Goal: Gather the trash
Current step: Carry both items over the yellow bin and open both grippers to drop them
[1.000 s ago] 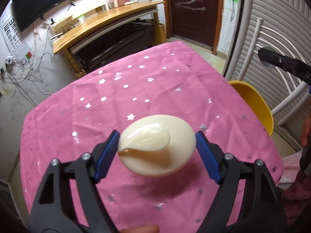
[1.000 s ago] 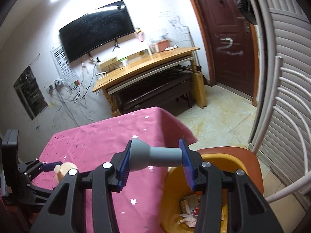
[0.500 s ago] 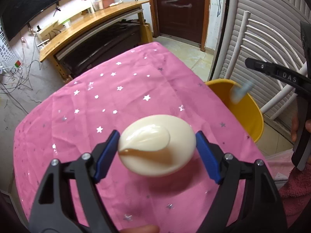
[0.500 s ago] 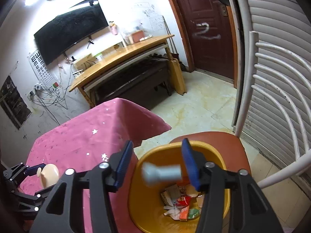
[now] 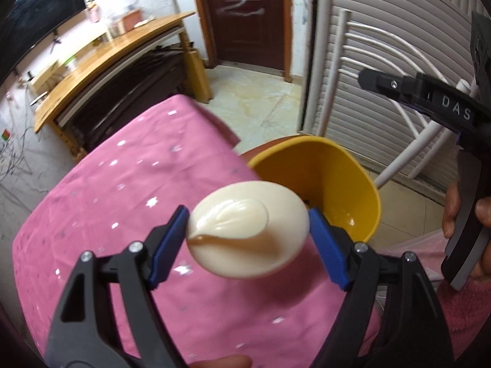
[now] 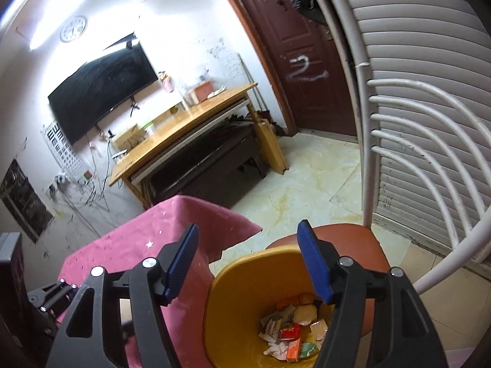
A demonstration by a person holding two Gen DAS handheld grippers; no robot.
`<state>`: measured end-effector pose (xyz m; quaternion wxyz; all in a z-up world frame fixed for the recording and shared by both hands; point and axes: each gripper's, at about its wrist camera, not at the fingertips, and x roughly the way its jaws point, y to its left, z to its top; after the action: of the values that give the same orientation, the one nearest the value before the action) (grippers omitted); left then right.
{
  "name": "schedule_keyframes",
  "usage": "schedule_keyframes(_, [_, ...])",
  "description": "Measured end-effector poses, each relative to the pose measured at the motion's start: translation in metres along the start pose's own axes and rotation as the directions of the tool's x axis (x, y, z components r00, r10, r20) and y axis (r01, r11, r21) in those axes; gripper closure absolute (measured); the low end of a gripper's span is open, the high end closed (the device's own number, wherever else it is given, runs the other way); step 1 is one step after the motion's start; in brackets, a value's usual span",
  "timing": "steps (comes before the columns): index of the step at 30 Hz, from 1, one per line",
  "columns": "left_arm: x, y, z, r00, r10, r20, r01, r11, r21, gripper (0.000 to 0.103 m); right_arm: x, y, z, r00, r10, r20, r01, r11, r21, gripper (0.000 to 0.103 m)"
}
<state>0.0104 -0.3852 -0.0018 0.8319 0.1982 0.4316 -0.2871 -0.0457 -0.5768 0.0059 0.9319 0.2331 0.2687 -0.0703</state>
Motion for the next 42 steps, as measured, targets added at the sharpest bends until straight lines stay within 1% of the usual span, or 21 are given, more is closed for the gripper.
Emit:
schedule_keyframes(4, [0.015,-0.023,0.015,0.998,-0.061,-0.028,0.061,0.998,0.018,0.027,-0.006,-0.014,0.002,1.000,-0.012,0.021,0.012,0.999,0.035,0.041])
schedule_keyframes(6, [0.023,-0.032,0.020,0.996,-0.076,-0.042,0.077,0.997,0.025,0.027,-0.011,-0.019,0.003,0.999,-0.015,0.034,0.014,0.999,0.053,0.040])
schedule_keyframes(11, [0.038,-0.056,0.027,0.995,-0.076,-0.062,0.080,0.995,0.061,0.027,-0.018,-0.033,0.006,0.998,-0.018,0.054,0.013,0.996,0.090,0.038])
schedule_keyframes(15, [0.050,-0.066,0.030,0.993,-0.082,-0.085,0.088,0.994,0.070,0.027,-0.019,-0.038,0.007,0.998,-0.021,0.058,0.015,0.994,0.107,0.037])
schedule_keyframes(18, [0.056,-0.068,0.031,0.991,-0.083,-0.101,0.091,0.993,0.072,0.027,-0.019,-0.040,0.007,0.998,-0.014,0.059,0.007,0.993,0.115,0.037])
schedule_keyframes(25, [0.060,-0.067,0.031,0.991,-0.081,-0.108,0.088,0.994,0.065,0.026,-0.016,-0.040,0.006,0.999,-0.009,0.049,0.003,0.994,0.106,0.035])
schedule_keyframes(28, [0.061,-0.064,0.031,0.991,-0.087,-0.102,0.093,0.994,0.051,0.015,-0.014,-0.036,0.006,0.999,-0.010,0.046,0.005,0.995,0.099,0.035])
schedule_keyframes(37, [0.058,-0.057,0.030,0.993,-0.075,-0.091,0.078,0.996,0.037,0.014,-0.014,-0.037,0.005,0.999,-0.003,0.045,-0.002,0.995,0.101,0.034])
schedule_keyframes(42, [0.051,-0.048,0.026,0.994,-0.069,-0.079,0.072,0.997,0.028,0.014,-0.013,-0.034,0.005,0.999,0.003,0.042,-0.007,0.995,0.097,0.032])
